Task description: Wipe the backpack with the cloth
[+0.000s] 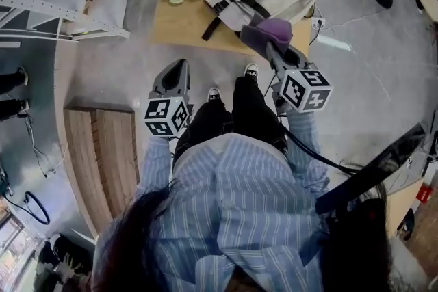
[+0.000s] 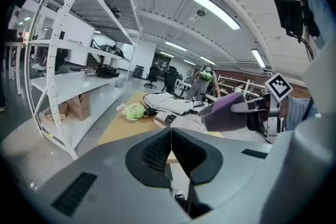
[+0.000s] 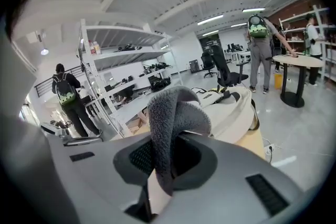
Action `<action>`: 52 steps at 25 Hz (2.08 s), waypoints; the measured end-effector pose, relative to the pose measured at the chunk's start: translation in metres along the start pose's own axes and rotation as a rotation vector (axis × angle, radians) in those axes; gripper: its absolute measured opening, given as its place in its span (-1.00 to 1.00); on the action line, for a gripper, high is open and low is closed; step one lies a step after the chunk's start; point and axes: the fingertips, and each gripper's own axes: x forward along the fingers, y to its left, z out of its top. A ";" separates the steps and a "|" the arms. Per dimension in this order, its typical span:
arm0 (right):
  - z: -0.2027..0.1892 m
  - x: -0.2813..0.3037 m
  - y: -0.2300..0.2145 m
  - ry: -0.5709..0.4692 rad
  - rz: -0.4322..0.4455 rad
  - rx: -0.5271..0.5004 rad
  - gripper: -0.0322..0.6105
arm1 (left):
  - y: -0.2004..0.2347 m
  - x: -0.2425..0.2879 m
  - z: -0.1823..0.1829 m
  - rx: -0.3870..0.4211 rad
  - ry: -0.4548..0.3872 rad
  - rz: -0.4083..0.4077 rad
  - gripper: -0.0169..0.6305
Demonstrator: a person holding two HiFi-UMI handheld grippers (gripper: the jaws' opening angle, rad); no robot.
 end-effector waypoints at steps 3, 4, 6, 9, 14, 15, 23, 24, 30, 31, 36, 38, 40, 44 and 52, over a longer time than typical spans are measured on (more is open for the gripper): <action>-0.022 -0.018 0.015 0.025 -0.024 -0.006 -0.77 | 0.011 -0.018 -0.013 -0.055 -0.002 0.006 -0.93; -0.028 -0.023 0.019 0.030 -0.026 -0.006 -0.77 | 0.009 -0.021 -0.014 -0.070 -0.007 -0.002 -0.93; -0.035 -0.029 0.028 0.033 -0.021 0.000 -0.77 | 0.000 -0.023 -0.015 -0.075 -0.014 -0.031 -0.93; -0.039 -0.031 0.038 0.032 -0.006 0.002 -0.77 | -0.024 -0.020 -0.013 -0.035 -0.012 -0.092 -0.93; -0.038 -0.036 0.055 0.018 0.037 -0.024 -0.77 | -0.068 -0.019 -0.016 0.014 0.009 -0.198 -0.93; -0.039 -0.039 0.057 0.018 0.046 -0.040 -0.77 | -0.075 -0.019 -0.017 0.020 0.013 -0.211 -0.93; -0.065 -0.092 0.033 0.038 0.074 -0.109 -0.77 | -0.139 -0.009 -0.023 0.023 -0.002 -0.220 -0.93; -0.068 -0.102 0.027 0.037 0.077 -0.109 -0.77 | -0.151 -0.010 -0.024 0.024 -0.006 -0.224 -0.93; -0.085 -0.153 -0.004 0.040 0.104 -0.138 -0.77 | -0.215 -0.020 -0.039 0.031 -0.028 -0.203 -0.93; -0.088 -0.160 -0.009 0.039 0.113 -0.141 -0.77 | -0.224 -0.021 -0.043 0.033 -0.030 -0.197 -0.93; -0.099 -0.184 -0.025 0.037 0.158 -0.163 -0.77 | -0.255 -0.026 -0.055 0.034 -0.051 -0.155 -0.93; -0.107 -0.192 -0.029 0.043 0.174 -0.168 -0.77 | -0.261 -0.029 -0.061 0.027 -0.059 -0.133 -0.93; -0.116 -0.200 -0.032 0.052 0.187 -0.170 -0.77 | -0.266 -0.033 -0.068 0.017 -0.064 -0.115 -0.93; -0.132 -0.215 -0.039 0.067 0.187 -0.166 -0.77 | -0.277 -0.039 -0.082 -0.012 -0.064 -0.105 -0.93; -0.144 -0.238 -0.047 0.059 0.181 -0.158 -0.77 | -0.298 -0.043 -0.091 -0.020 -0.069 -0.118 -0.93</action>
